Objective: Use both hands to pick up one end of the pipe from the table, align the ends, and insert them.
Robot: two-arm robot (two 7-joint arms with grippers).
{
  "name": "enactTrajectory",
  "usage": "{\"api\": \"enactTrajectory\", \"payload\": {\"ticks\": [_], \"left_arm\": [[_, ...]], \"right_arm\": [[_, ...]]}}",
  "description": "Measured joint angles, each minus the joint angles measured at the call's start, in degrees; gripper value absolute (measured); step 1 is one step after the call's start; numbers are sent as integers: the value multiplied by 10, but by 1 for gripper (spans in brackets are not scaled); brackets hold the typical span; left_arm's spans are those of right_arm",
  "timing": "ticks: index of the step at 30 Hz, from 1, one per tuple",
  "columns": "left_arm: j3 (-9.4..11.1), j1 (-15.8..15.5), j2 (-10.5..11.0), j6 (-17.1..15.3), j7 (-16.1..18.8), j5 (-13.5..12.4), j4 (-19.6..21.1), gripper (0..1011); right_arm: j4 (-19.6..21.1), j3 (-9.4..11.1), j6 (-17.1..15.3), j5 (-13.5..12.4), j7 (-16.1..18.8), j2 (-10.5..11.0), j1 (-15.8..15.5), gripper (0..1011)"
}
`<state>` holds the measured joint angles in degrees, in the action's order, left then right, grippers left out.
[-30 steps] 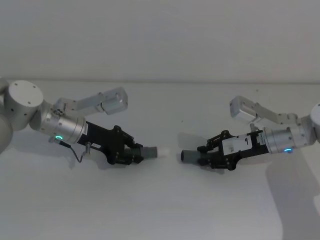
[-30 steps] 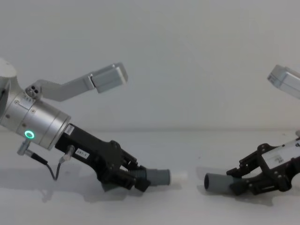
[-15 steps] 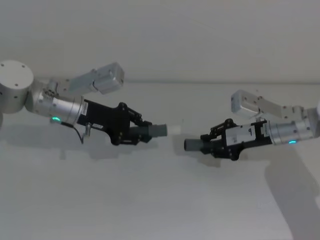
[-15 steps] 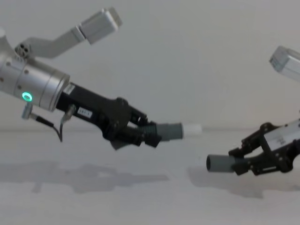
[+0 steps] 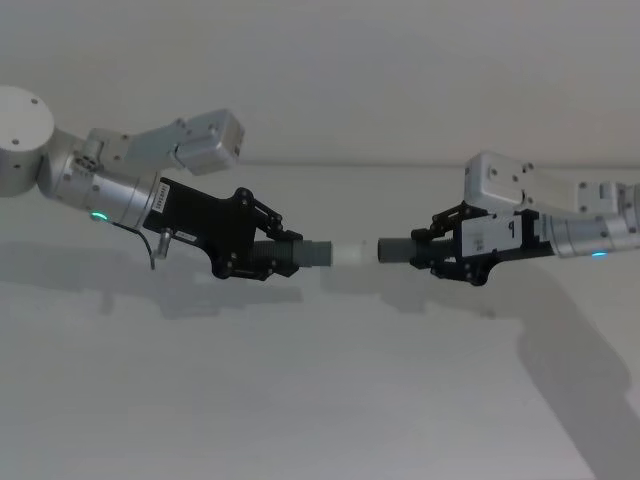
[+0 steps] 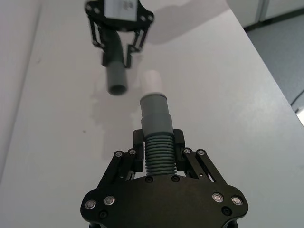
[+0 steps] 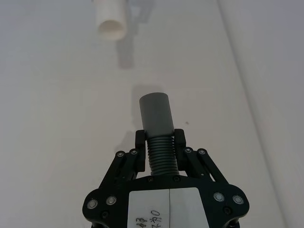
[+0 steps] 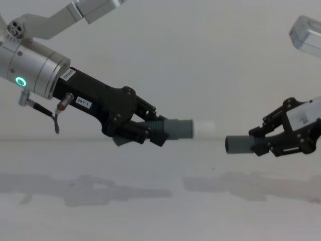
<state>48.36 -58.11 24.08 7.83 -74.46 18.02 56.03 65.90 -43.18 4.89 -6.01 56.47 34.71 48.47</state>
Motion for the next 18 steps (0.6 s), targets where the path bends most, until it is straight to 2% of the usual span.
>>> {"api": "enactTrajectory", "payload": {"ticks": [18], "left_arm": [[24,-5,11,12,-9,-19,-2,347]], "right_arm": [[91,6,-51,27,-37,41,-24,337]]}}
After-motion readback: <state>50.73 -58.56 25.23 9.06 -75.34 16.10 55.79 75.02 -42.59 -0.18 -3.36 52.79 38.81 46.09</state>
